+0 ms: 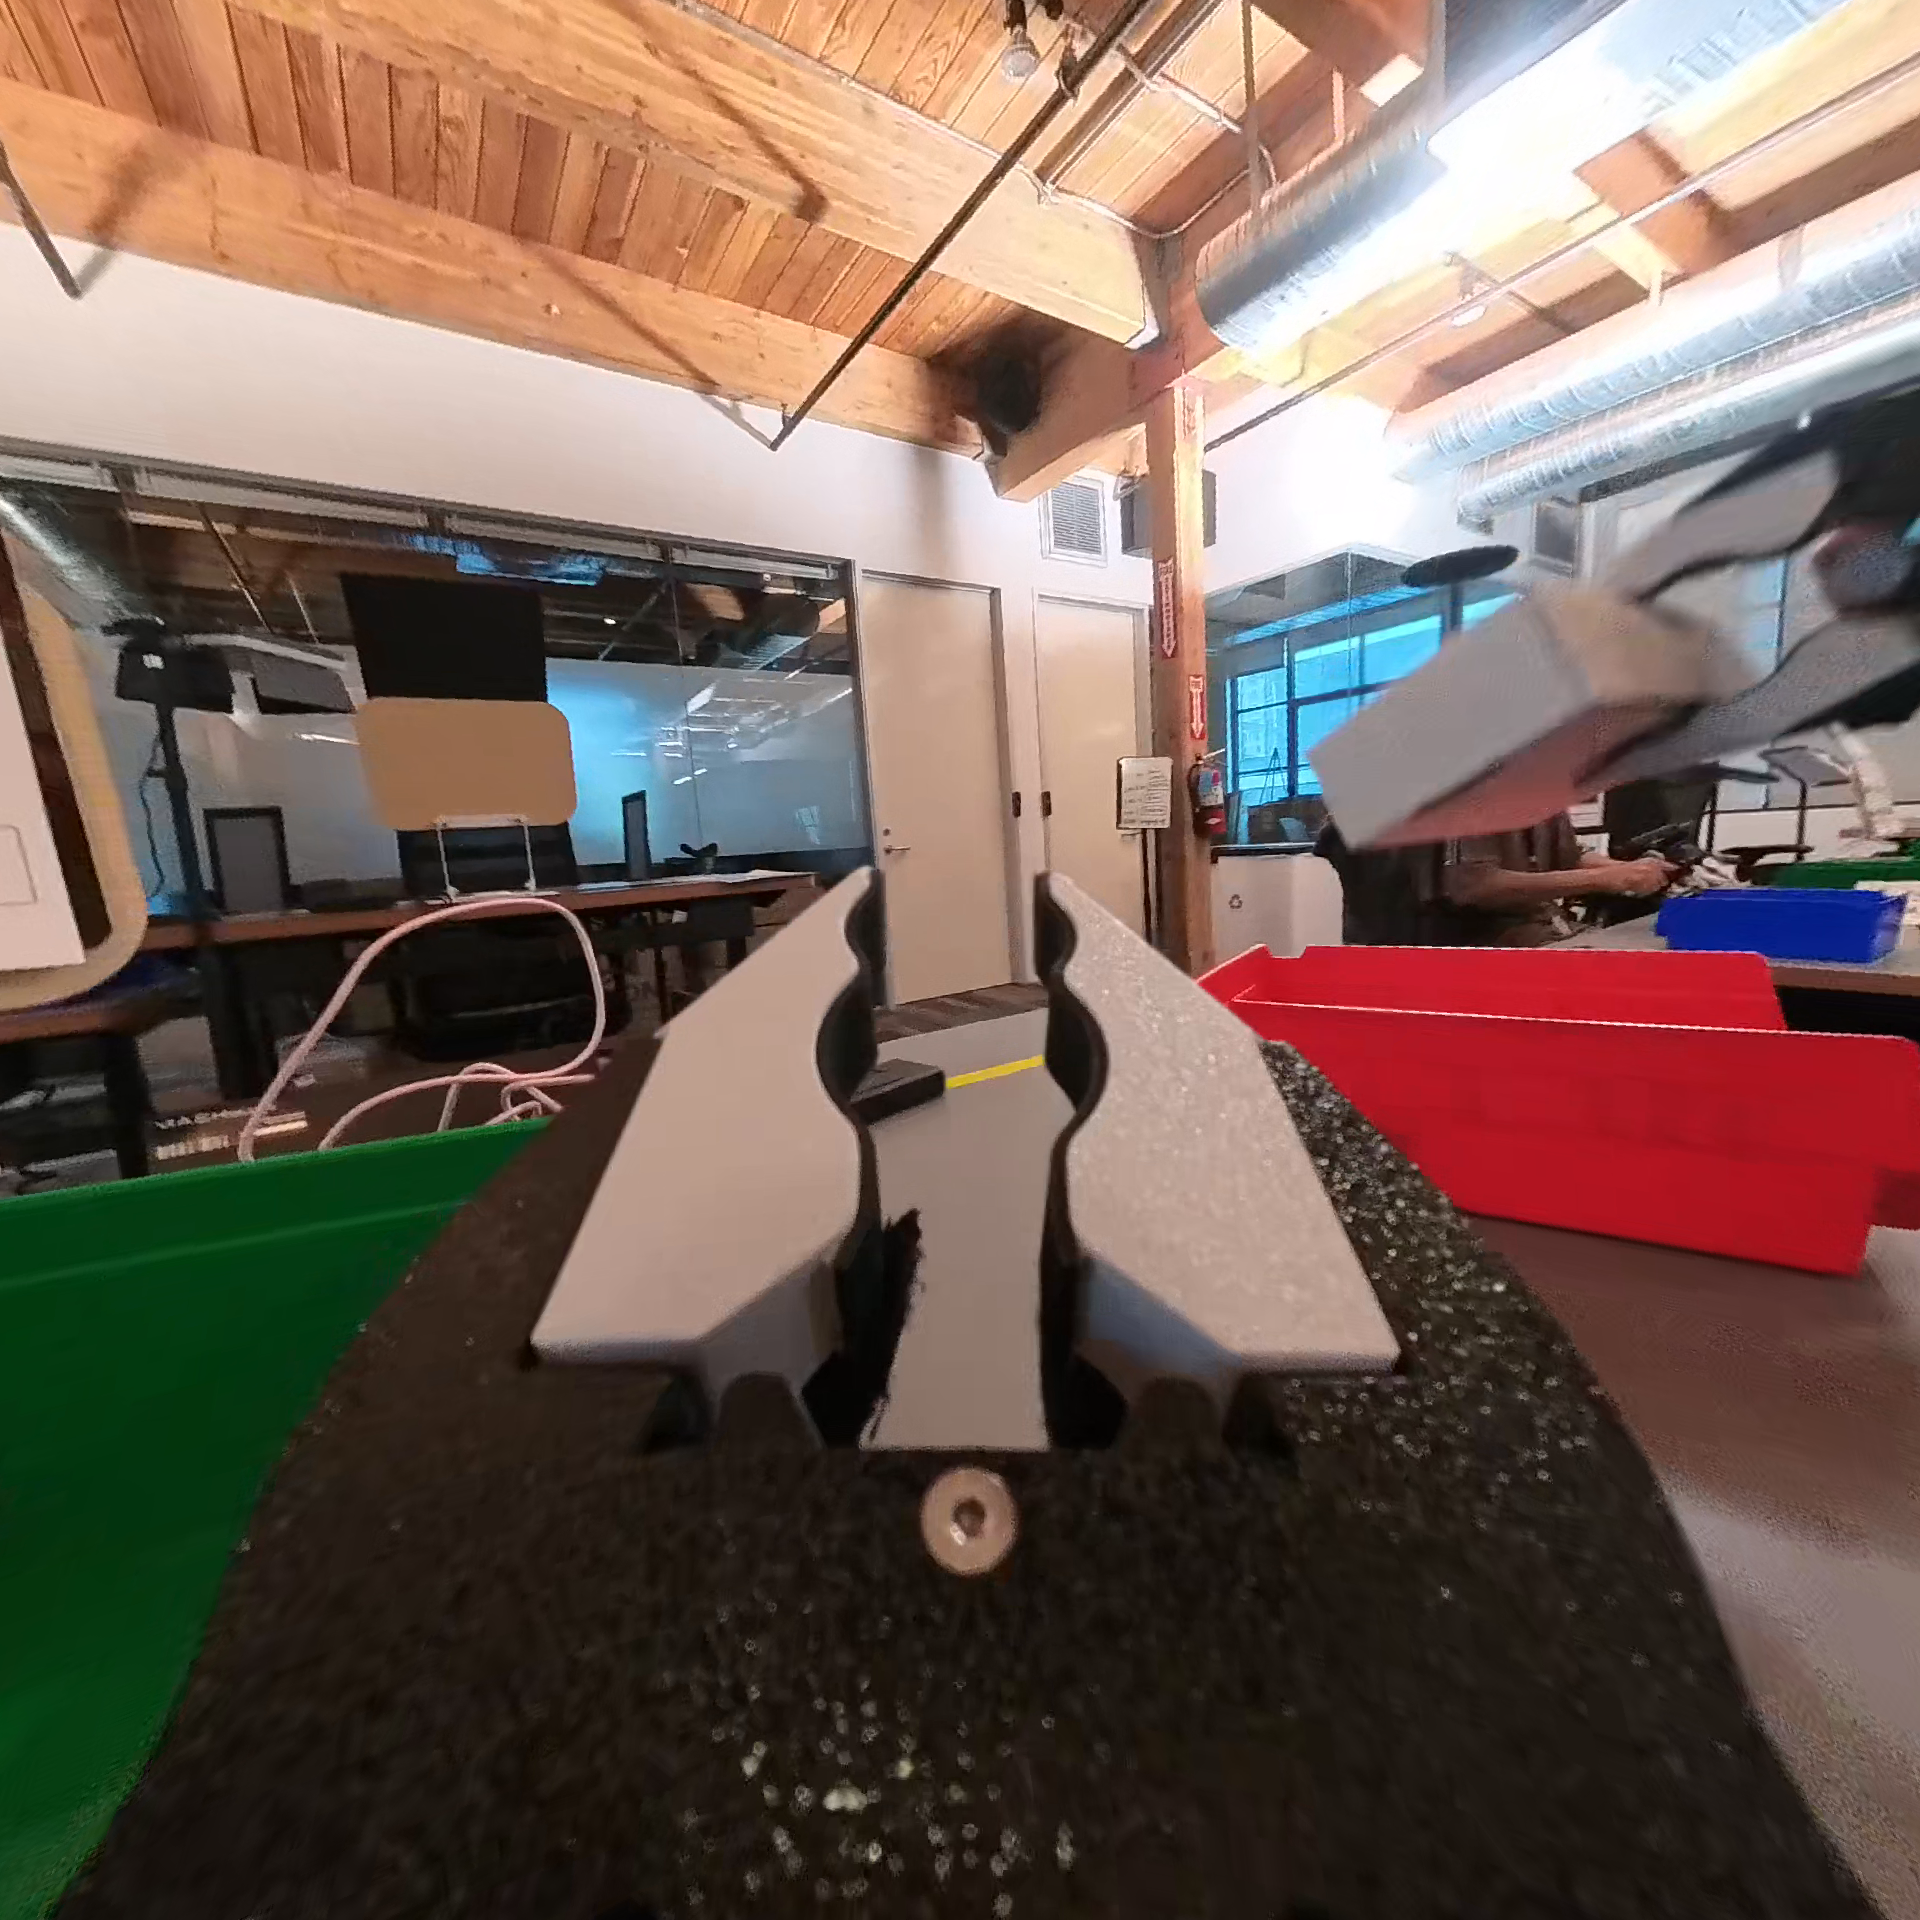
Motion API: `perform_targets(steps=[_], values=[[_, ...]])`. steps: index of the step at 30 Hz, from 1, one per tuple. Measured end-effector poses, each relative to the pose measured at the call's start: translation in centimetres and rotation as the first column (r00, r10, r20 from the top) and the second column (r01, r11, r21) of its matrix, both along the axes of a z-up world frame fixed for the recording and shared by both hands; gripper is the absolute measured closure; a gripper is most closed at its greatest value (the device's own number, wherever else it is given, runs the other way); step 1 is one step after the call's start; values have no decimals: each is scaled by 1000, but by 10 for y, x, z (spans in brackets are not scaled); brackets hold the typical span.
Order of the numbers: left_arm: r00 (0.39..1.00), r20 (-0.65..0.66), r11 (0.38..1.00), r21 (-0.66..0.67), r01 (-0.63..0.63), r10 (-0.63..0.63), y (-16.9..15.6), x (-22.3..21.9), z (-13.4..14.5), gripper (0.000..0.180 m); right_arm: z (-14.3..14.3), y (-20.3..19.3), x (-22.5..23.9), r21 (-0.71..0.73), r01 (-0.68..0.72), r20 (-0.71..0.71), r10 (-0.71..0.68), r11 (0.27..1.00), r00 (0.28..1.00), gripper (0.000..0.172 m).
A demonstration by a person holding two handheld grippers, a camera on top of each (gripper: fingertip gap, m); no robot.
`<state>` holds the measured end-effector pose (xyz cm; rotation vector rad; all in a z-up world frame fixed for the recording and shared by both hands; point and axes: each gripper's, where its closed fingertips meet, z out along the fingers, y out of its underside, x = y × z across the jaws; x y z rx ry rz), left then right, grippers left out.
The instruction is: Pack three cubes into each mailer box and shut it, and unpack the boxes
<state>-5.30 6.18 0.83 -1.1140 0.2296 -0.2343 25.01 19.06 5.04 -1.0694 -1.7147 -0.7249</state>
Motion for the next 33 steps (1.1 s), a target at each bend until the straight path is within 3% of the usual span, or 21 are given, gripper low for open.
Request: perform_targets(steps=[2, 4, 11, 16, 18, 21, 24, 29, 33], values=[[1000, 8, 1000, -12, 12, -12, 1, 1, -1, 154, -33, 36, 33, 82, 97, 229, -113, 992, 967, 107], [1000, 1, 1000, -21, 15, -15, 2, 3, -3, 154, -67, 52, 35, 50, 53, 304, -66, 997, 950, 108], [996, -86, 998, -64, -16, 11, 10, 10, -14, 157, -112, 81, 3, 92, -268, 229, 242, 959, 943, 108], [989, -147, 994, -97, -41, 27, 16, 16, -22, 157, -128, 96, -8, 96, -393, 145, 378, 915, 914, 104], [986, -163, 993, -112, -45, 26, 19, 17, -26, 157, -146, 101, 1, -36, -345, 132, 346, 938, 929, 103], [984, -178, 989, -141, -44, 18, 23, 20, -31, 157, -137, 101, 17, -129, -259, 95, 272, 957, 958, 79], [984, -176, 988, -153, -28, 1, 23, 23, -33, 157, -122, 90, 33, -215, -188, 72, 208, 958, 975, 77], [985, -172, 990, -144, 0, -25, 20, 28, -29, 157, -129, 100, 46, -263, -96, 153, 140, 960, 978, 77], [983, -182, 990, -140, -12, -14, 19, 28, -30, 157, -133, 122, 42, -209, -34, 143, 65, 977, 988, 79]])
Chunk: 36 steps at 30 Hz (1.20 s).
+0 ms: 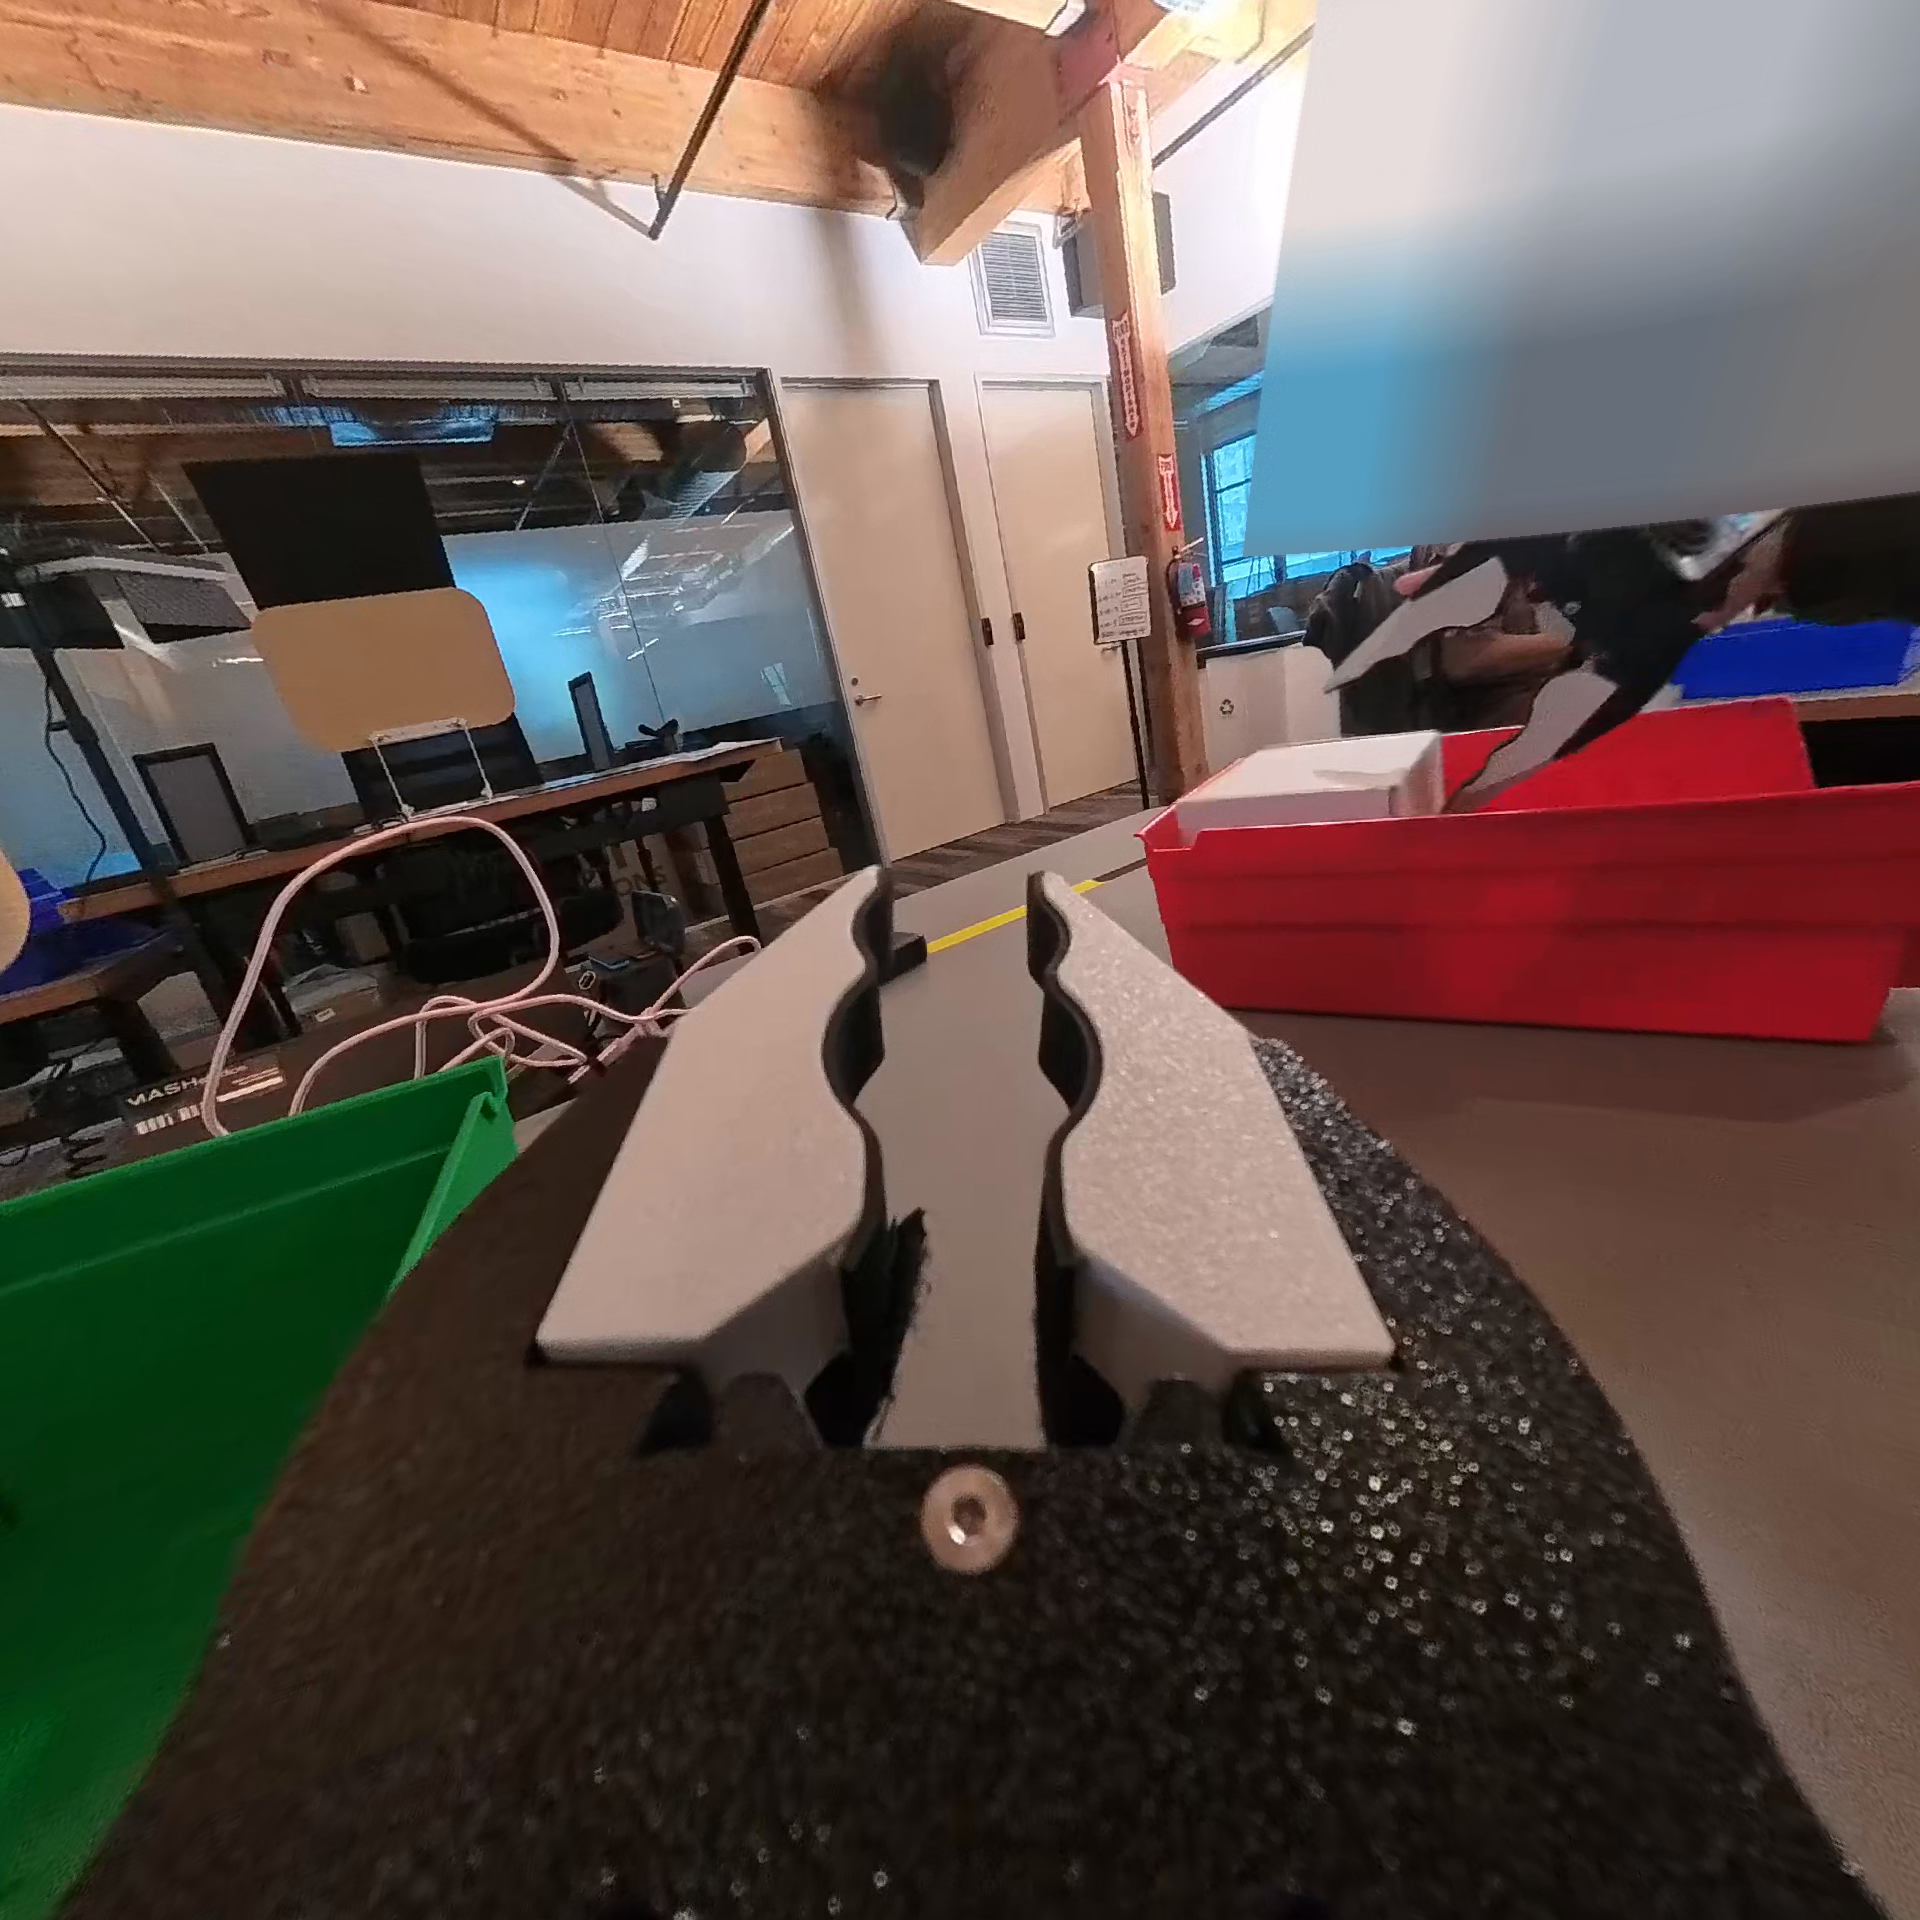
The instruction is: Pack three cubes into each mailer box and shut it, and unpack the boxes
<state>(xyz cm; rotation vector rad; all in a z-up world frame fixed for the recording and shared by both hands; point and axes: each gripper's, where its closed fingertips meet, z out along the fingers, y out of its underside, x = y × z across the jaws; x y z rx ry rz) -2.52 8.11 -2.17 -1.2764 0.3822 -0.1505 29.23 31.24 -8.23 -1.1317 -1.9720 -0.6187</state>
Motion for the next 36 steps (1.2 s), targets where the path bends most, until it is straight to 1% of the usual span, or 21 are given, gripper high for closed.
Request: perform_targets(steps=[3, 6, 8, 9, 10, 12, 14, 15, 17, 18, 20, 22, 23, 24, 25, 27, 29, 31, 34, 35, 36], values=[[1000, 12, 999, -34, 19, -18, 0, 1, -4, 160, -2, 10, 0, -11, 125, -95, -125, 992, 988, 73], [998, 45, 996, -64, 54, -51, 0, 3, -7, 161, -1, 0, 4, -50, 195, -208, -201, 979, 957, 67], [997, 58, 998, -48, 48, -45, -3, -1, -3, 157, 10, -14, 15, -87, 245, -328, -260, 966, 908, 64], [997, 68, 998, -51, 26, -22, -6, -5, -1, 149, 14, -22, 23, -142, 273, -407, -307, 952, 860, 61], [995, 97, 994, -103, -20, 30, -9, -11, 1, 130, 16, -32, 32, -235, 294, -488, -374, 926, 788, 55], [983, 97, 968, -215, -132, 156, -19, -27, 2, 64, 13, -51, 52, -413, 280, -611, -492, 866, 621, 50], [961, 31, 922, -291, -253, 274, -29, -49, 0, 28, 6, -60, 77, -488, 265, -686, -553, 832, 472, 52], [942, -1, 894, -316, -319, 336, -33, -64, -1, 22, 1, -60, 94, -505, 293, -703, -584, 812, 406, 58], [908, -69, 835, -370, -408, 413, -40, -88, -10, 21, -14, -60, 124, -558, 353, -683, -657, 751, 319, 62], [896, -119, 787, -438, -434, 428, -44, -97, -24, 20, -22, -59, 136, -586, 379, -664, -693, 716, 281, 68], [884, -230, 653, -603, -458, 408, -52, -112, -67, 21, -35, -62, 150, -643, 386, -623, -745, 661, 239, 85], [888, -281, 547, -707, -448, 364, -57, -121, -105, 22, -45, -65, 158, -684, 387, -581, -782, 619, 224, 115], [898, -282, 519, -740, -428, 339, -58, -123, -120, 22, -50, -68, 160, -697, 388, -559, -795, 604, 234, 131], [904, -286, 498, -761, -416, 319, -59, -124, -133, 22, -55, -70, 160, -709, 387, -534, -807, 590, 251, 142], [871, -351, 475, -735, -484, 344, -61, -134, -139, 26, -60, -74, 158, -723, 374, -514, -814, 581, 271, 151], [824, -466, 466, -679, -567, 323, -64, -143, -144, 44, -60, -76, 155, -735, 352, -517, -815, 580, 263, 156], [810, -499, 485, -650, -584, 307, -64, -141, -141, 56, -60, -84, 148, -759, 304, -508, -816, 575, 275, 162], [849, -436, 558, -642, -526, 299, -60, -128, -131, 54, -61, -94, 137, -790, 236, -498, -817, 566, 291, 168], [902, -320, 671, -605, -430, 289, -53, -112, -110, 53, -61, -102, 129, -762, 254, -521, -797, 596, 306, 167], [908, -307, 681, -602, -418, 286, -51, -112, -108, 57, -61, -106, 126, -759, 255, -523, -794, 599, 311, 167], [914, -310, 681, -611, -404, 263, -51, -112, -110, 69, -61, -110, 122, -756, 254, -525, -791, 603, 315, 167]])
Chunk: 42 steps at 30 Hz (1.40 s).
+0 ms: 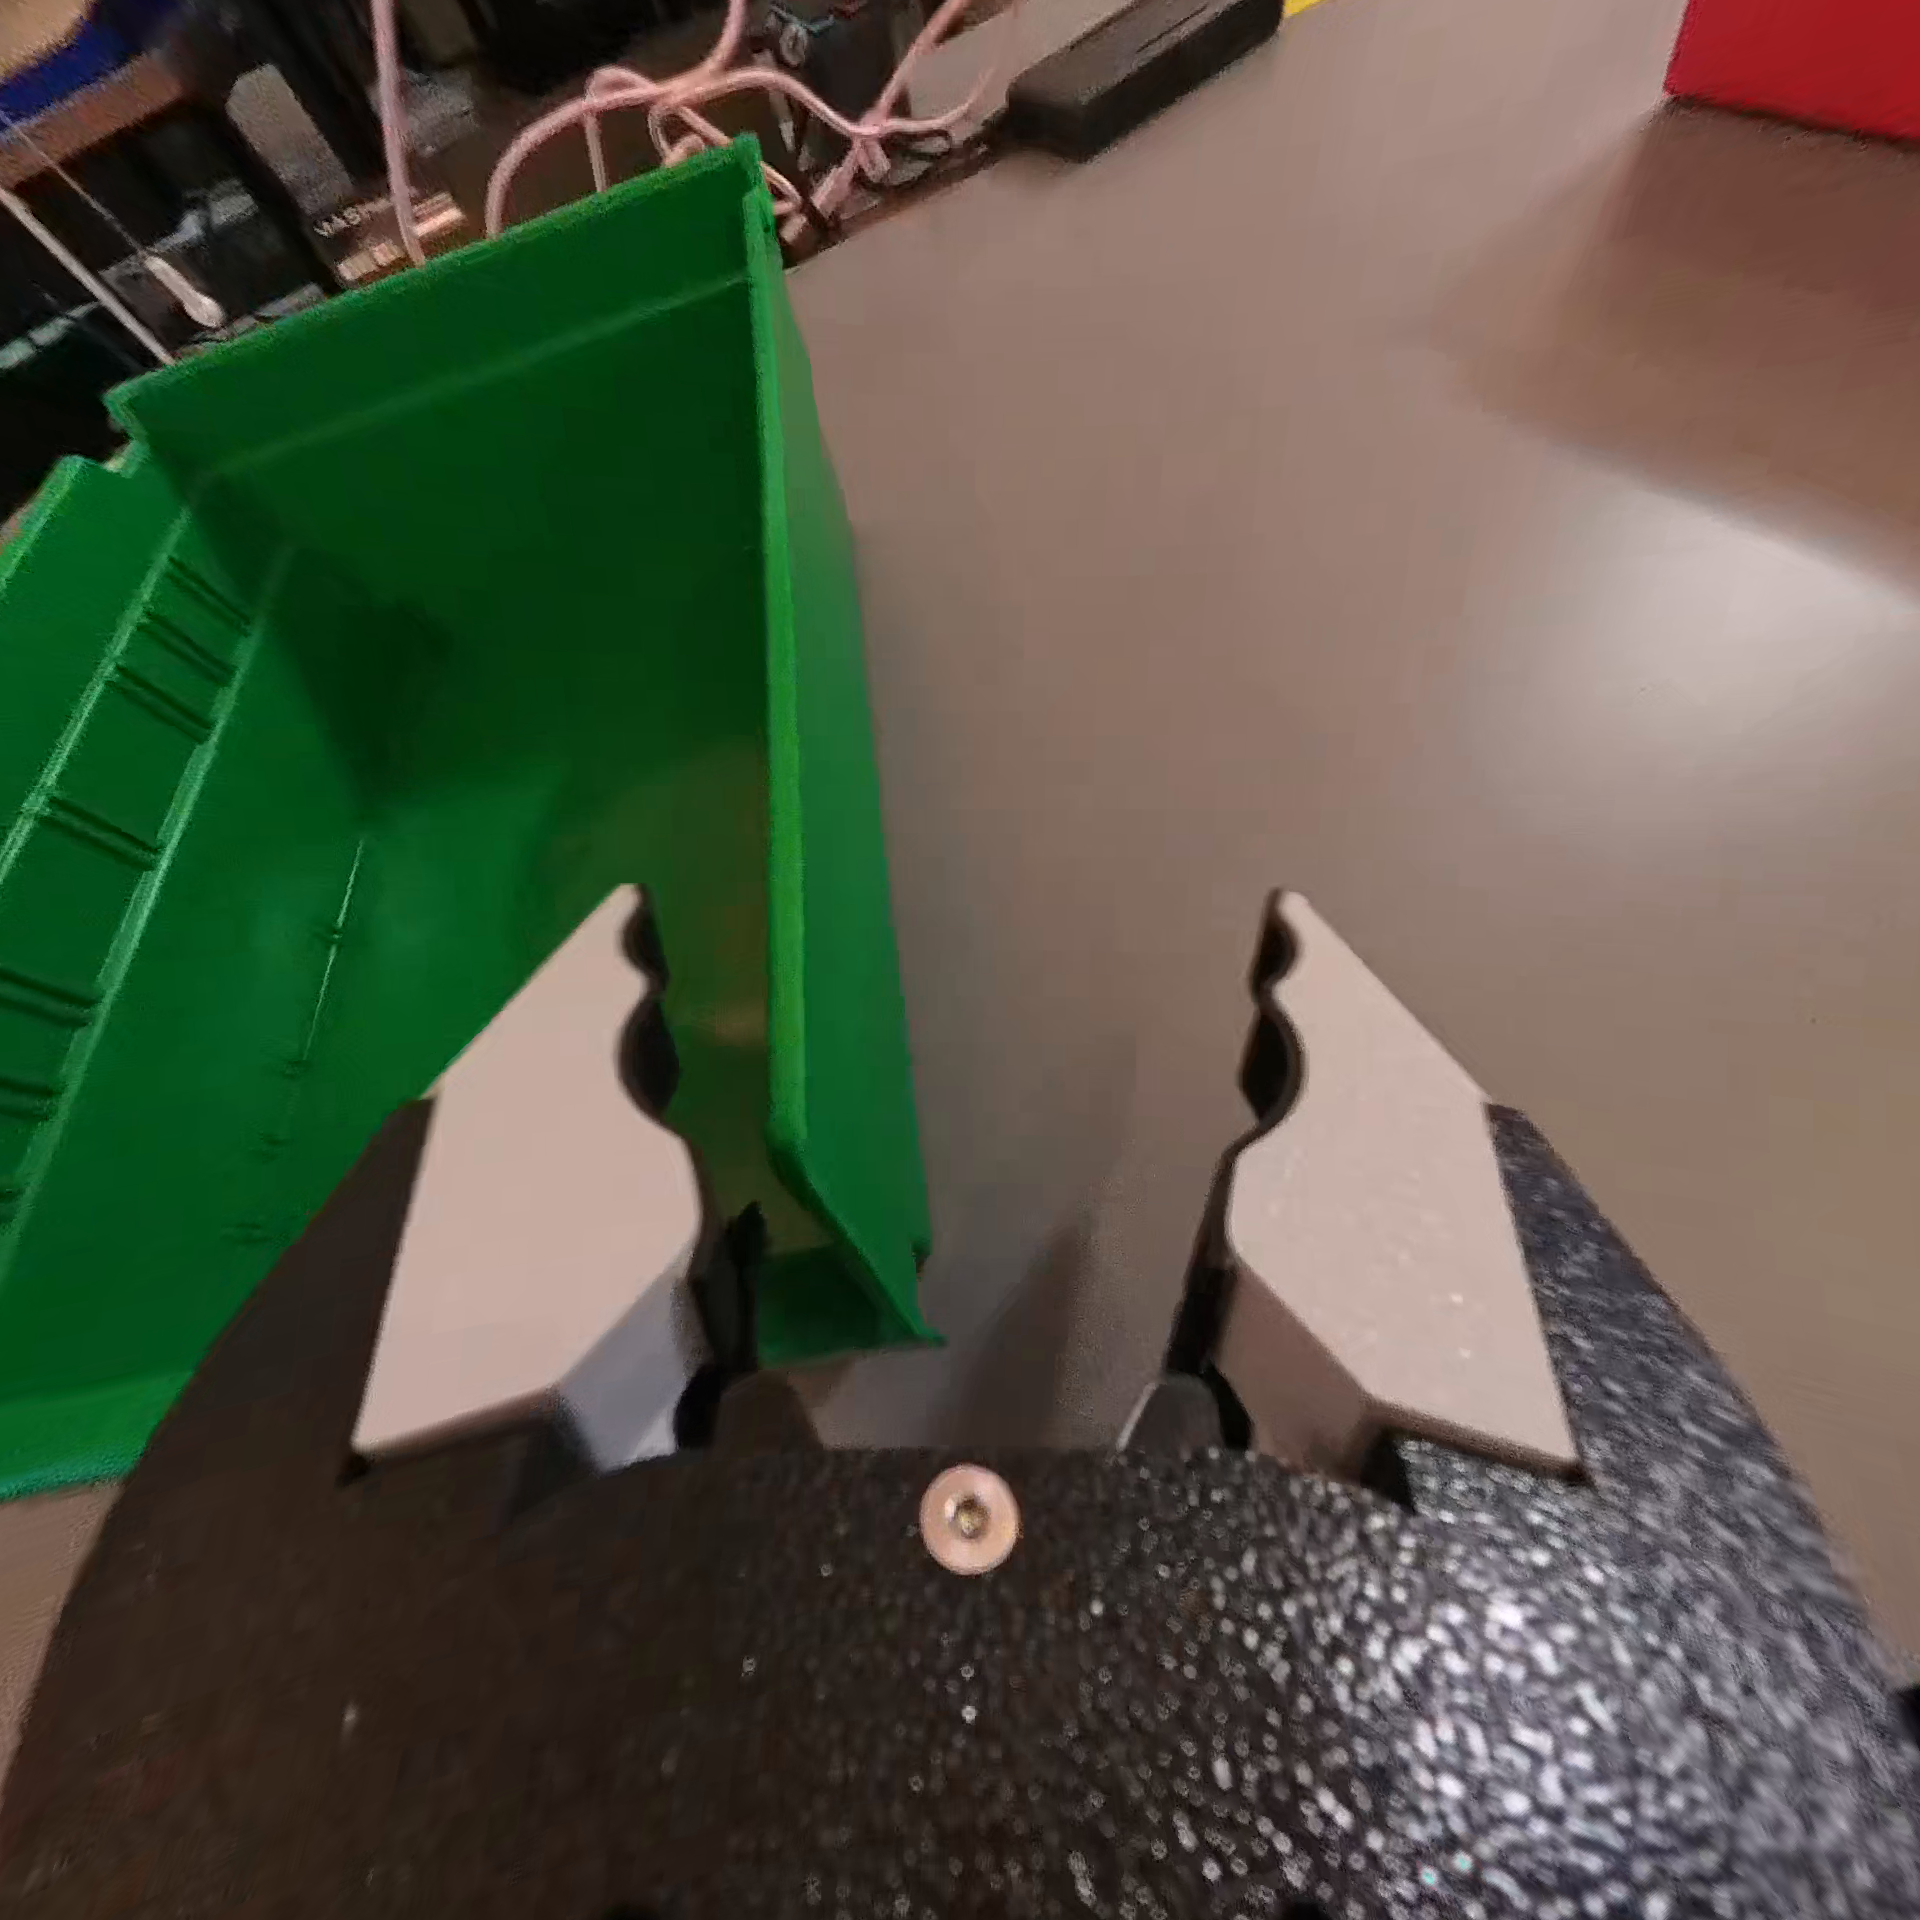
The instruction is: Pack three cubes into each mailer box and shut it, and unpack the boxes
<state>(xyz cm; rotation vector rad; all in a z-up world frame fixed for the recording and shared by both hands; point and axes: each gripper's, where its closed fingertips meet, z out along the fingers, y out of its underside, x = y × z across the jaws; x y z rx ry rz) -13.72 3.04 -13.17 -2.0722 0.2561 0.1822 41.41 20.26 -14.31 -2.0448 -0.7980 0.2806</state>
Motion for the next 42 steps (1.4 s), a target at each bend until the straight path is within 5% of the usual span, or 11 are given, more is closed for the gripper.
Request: perform_targets(steps=[5, 12, 17, 25, 34, 42], values=[[1000, -17, 998, -58, -4, 3, -2, -20, -1, 136, 0, -18, -21, 27, 6, 18, -7, 1000, 1000, 165], [997, 4, 996, -29, 80, -80, 10, -17, -5, 144, 1, -31, -49, 65, 15, 69, -20, 998, 997, 164], [999, -34, 1000, 20, 11, -10, 15, -27, -5, 173, 1, -37, -87, 72, -24, 41, 21, 997, 999, 165], [998, -47, 976, 214, -25, 36, -8, -41, 22, 174, 2, -50, -175, 81, -82, 2, 83, 993, 997, 165], [970, -88, 815, 563, -139, 226, -64, -83, 97, 175, 3, -71, -300, 112, -93, -161, 110, 989, 981, 162], [931, -161, 737, 660, -145, 328, -82, -94, 114, 174, 4, -89, -419, 68, -215, -230, 225, 974, 947, 160]])
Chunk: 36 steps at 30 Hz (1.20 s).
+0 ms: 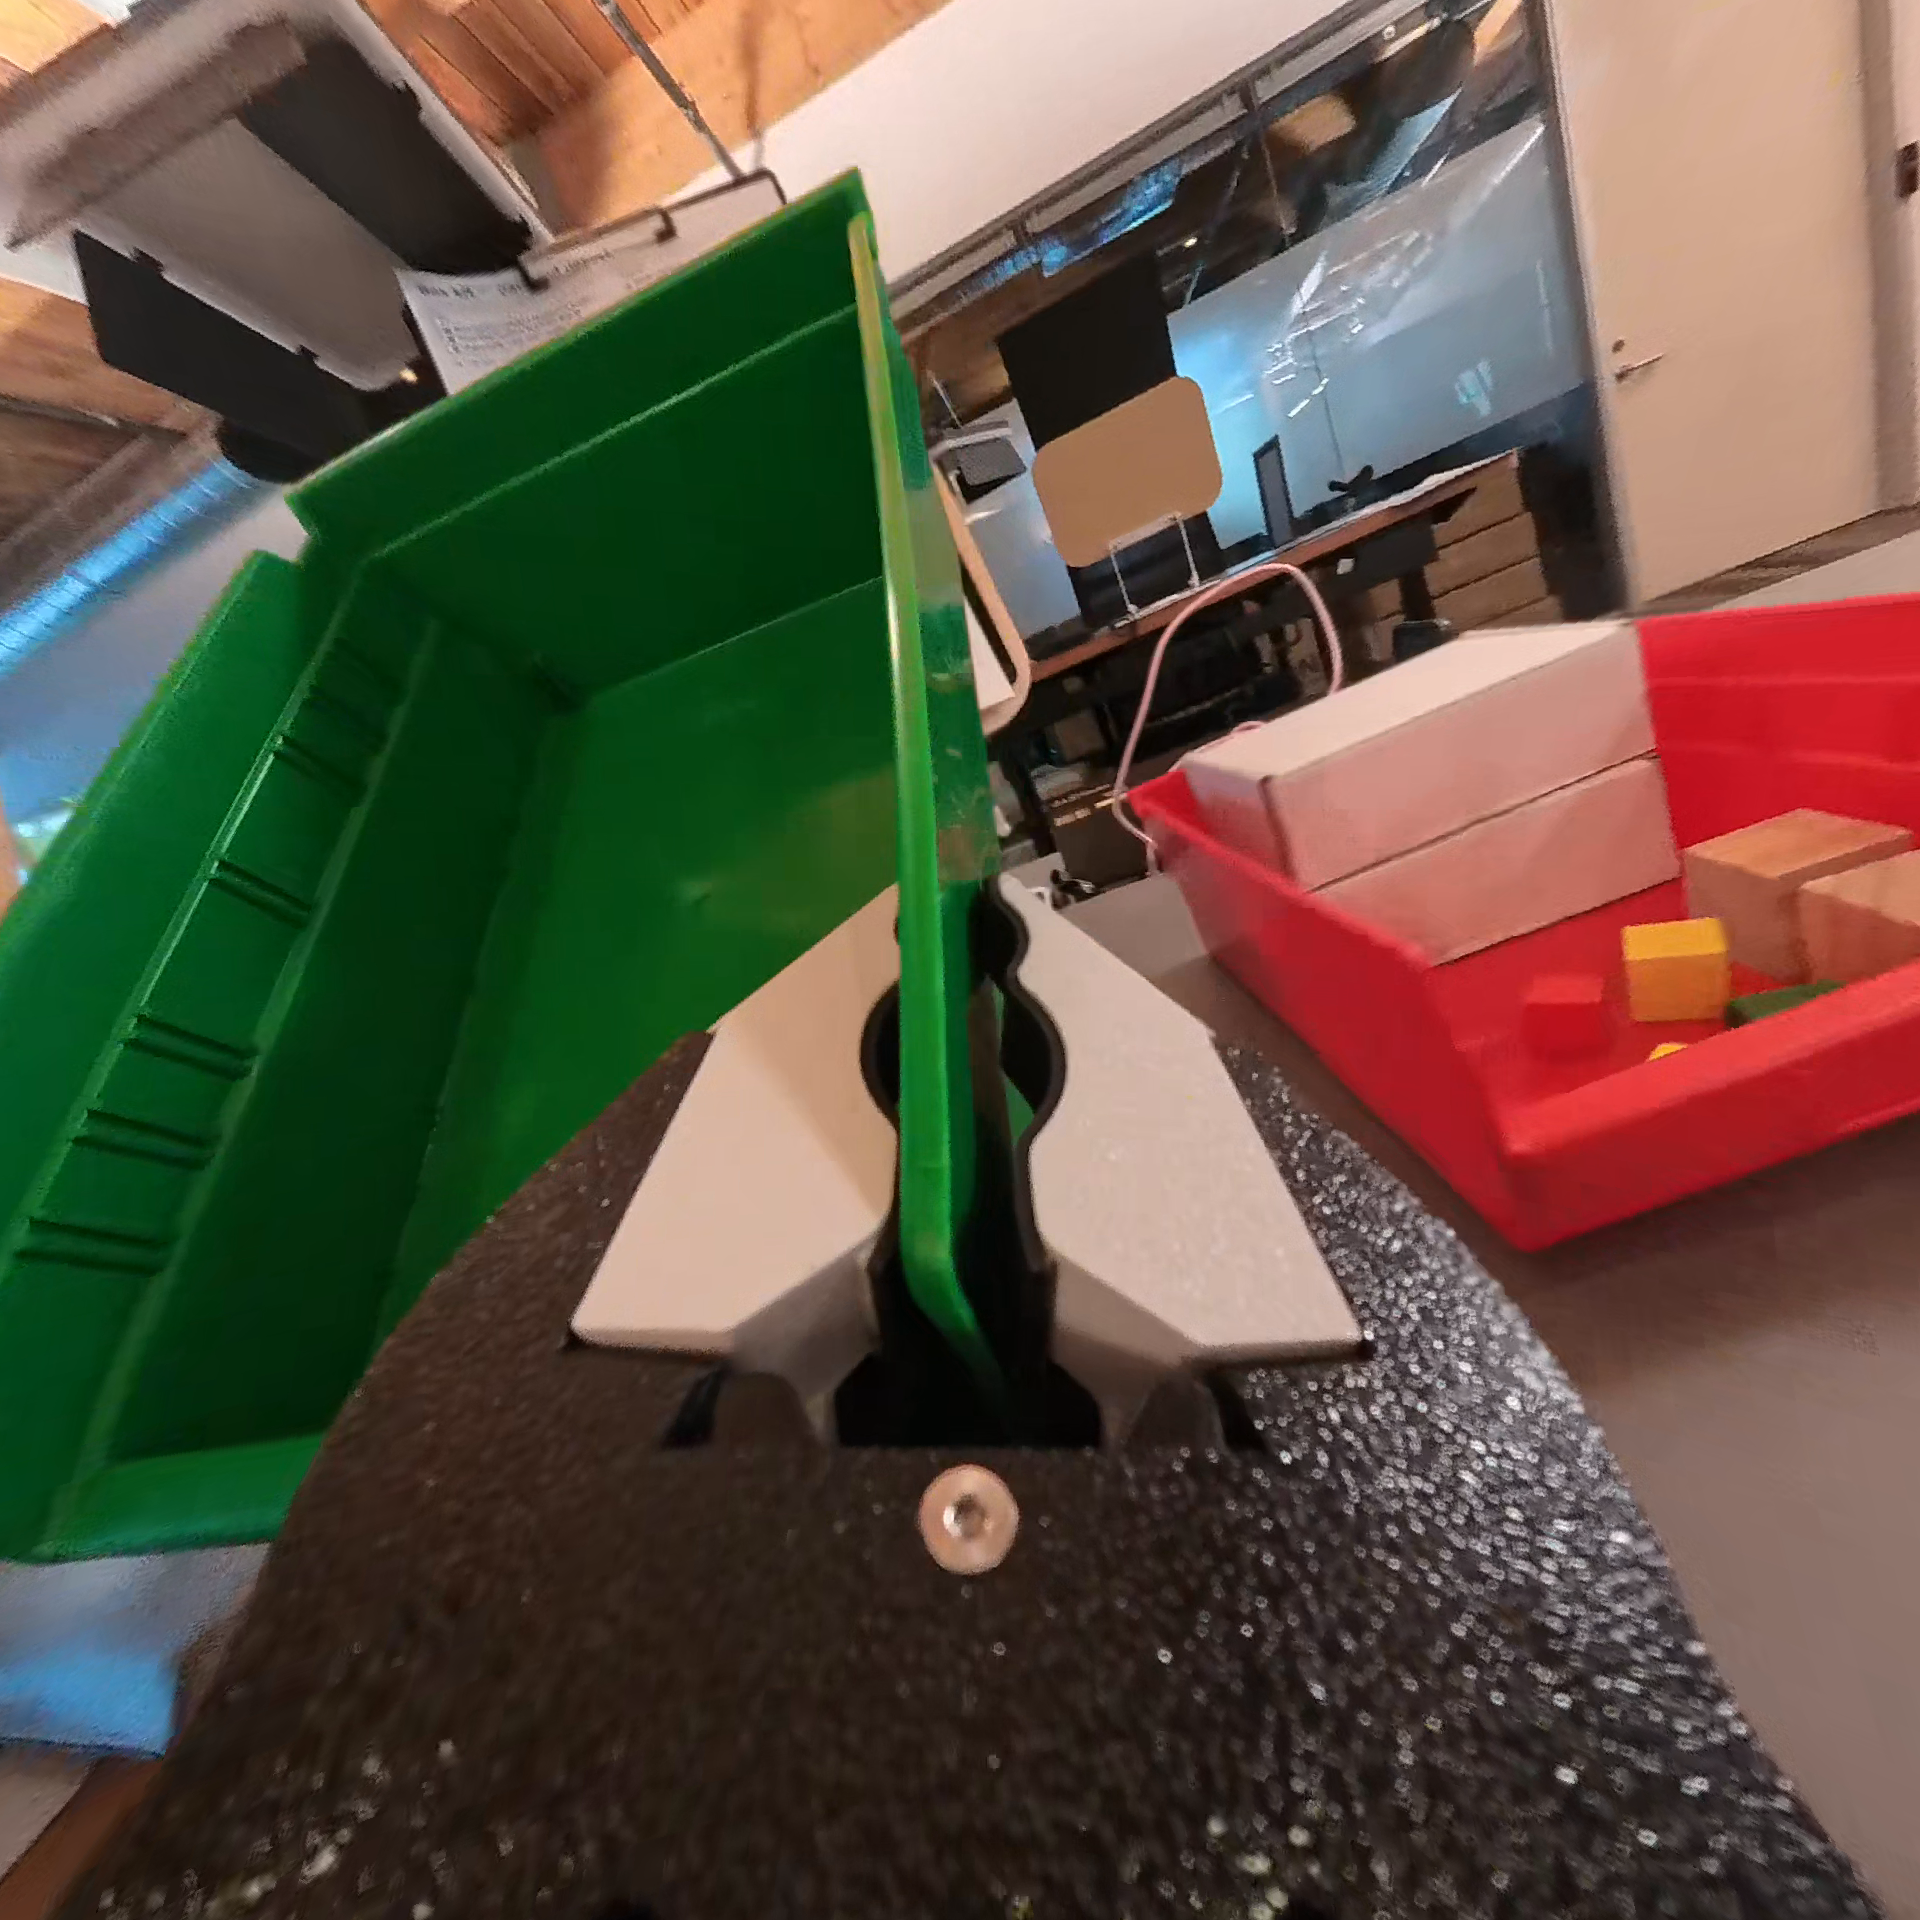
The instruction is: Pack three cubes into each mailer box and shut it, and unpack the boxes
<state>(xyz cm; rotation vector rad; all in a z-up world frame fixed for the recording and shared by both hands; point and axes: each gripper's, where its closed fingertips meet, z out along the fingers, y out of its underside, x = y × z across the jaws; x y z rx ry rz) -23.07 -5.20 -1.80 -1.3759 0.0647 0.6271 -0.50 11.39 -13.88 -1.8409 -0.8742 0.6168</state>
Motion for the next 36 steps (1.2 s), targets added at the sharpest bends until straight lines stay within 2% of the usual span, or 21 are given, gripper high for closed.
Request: perform_targets(steps=[7, 9, 11, 12, 14, 17, 19, 21, 23, 25, 27, 29, 31, 32, 34, 36], values=[[999, -46, 998, 58, -10, 13, -1, 3, 7, 174, 3, -46, -101, 24, -194, -18, 195, 981, 981, 149], [999, -53, 998, 63, -5, 8, 0, 4, 7, 174, 9, -58, -115, 38, -261, -58, 263, 965, 963, 133], [998, -63, 997, 70, 10, -6, 1, 8, 7, 174, 29, -64, -113, 97, -293, -166, 306, 951, 937, 115], [998, -65, 997, 80, 23, -18, 2, 12, 9, 174, 43, -64, -105, 149, -287, -231, 316, 946, 920, 106], [996, -73, 992, 113, 63, -55, 6, 25, 14, 174, 68, -51, -73, 268, -194, -322, 277, 944, 905, 105], [982, -122, 976, 150, 159, -142, 12, 59, 24, 175, 96, -12, 3, 413, 70, -399, 111, 908, 910, 105], [962, -170, 957, 159, 242, -215, 17, 90, 30, 175, 106, 12, 62, 483, 244, -429, -15, 841, 903, 106], [927, -217, 929, 145, 340, -305, 23, 125, 33, 175, 113, 29, 123, 565, 389, -423, -149, 728, 894, 108], [874, -250, 884, 110, 454, -417, 32, 162, 34, 175, 123, 37, 180, 669, 470, -390, -267, 576, 881, 112], [809, -253, 825, 67, 561, -530, 47, 201, 37, 175, 135, 29, 224, 767, 480, -384, -295, 426, 875, 118], [738, -213, 755, 2, 655, -640, 66, 243, 37, 175, 144, 22, 263, 794, 514, -420, -317, 326, 850, 121], [658, -141, 670, -67, 739, -740, 85, 286, 32, 175, 147, 23, 301, 758, 595, -487, -373, 269, 790, 127], [556, -44, 557, -103, 824, -830, 103, 326, 21, 174, 150, 25, 328, 665, 698, -594, -380, 264, 709, 129], [492, 4, 489, -102, 866, -871, 110, 344, 15, 174, 151, 24, 332, 643, 715, -617, -368, 274, 696, 129], [376, 119, 365, -109, 925, -919, 124, 374, -3, 174, 154, 19, 336, 638, 731, -640, -362, 243, 678, 128], [362, 181, 331, -179, 927, -915, 139, 398, -22, 173, 159, 11, 338, 657, 733, -649, -360, 177, 670, 128]])
